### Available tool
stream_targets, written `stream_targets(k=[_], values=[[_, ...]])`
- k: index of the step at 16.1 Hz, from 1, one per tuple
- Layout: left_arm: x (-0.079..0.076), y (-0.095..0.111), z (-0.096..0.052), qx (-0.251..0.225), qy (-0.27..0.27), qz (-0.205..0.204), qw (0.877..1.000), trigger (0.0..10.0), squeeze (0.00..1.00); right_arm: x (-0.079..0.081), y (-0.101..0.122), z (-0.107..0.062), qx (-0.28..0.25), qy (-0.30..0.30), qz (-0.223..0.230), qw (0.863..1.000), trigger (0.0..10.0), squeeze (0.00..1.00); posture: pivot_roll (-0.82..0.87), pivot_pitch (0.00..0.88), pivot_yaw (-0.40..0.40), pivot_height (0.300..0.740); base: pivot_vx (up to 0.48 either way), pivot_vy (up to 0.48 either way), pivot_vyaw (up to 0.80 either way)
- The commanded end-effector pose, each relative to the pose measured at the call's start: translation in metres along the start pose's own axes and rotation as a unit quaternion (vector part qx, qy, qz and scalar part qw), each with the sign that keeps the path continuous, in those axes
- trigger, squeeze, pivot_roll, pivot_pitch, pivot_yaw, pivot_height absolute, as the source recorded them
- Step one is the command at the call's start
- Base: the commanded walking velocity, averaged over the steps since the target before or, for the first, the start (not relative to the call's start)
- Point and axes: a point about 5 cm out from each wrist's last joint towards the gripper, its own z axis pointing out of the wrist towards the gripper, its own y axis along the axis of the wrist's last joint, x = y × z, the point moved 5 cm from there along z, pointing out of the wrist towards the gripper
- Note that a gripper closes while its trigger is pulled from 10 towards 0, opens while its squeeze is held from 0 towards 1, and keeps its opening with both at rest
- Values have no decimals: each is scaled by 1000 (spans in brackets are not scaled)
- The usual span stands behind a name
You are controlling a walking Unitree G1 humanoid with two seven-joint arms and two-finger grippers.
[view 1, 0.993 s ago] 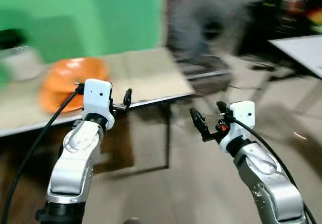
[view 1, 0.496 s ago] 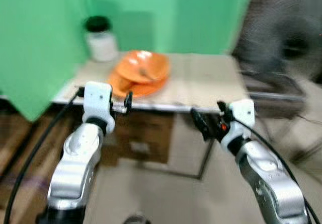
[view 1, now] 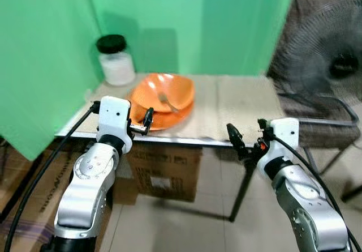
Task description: Setting the table
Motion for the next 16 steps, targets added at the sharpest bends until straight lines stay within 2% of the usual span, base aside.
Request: stream_targets(k=[1, 6, 9, 13, 16], values=[[3, -3, -2, 7, 5, 2, 1000, 10000, 0, 9, 5, 3, -8, 19, -11, 1000, 10000, 0, 67, 0, -4, 740, 270, 0, 0], [4, -8, -4, 12, 8, 8, 1000, 10000, 0, 3, 10, 13, -23, 9, -5, 1000, 10000, 0, 93, 0, -24, 740, 270, 0, 721], [2, -8, -3, 14, 4, 10, 1000, 10000, 0, 4, 13, 18, -28, 11, 5, 1000, 10000, 0, 97, 0, -22, 740, 271, 0, 0], [-6, -7, 4, 10, -15, 9, 1000, 10000, 0, -9, 26, 23, -46, 1, 1, 999, 10000, 0, 61, 0, 1, 740, 275, 0, 0], [-15, -10, 9, 13, -36, 3, 999, 10000, 0, -19, 43, 37, -48, -14, 1, 999, 10000, 0, 17, 0, 19, 740, 280, 0, 0]])
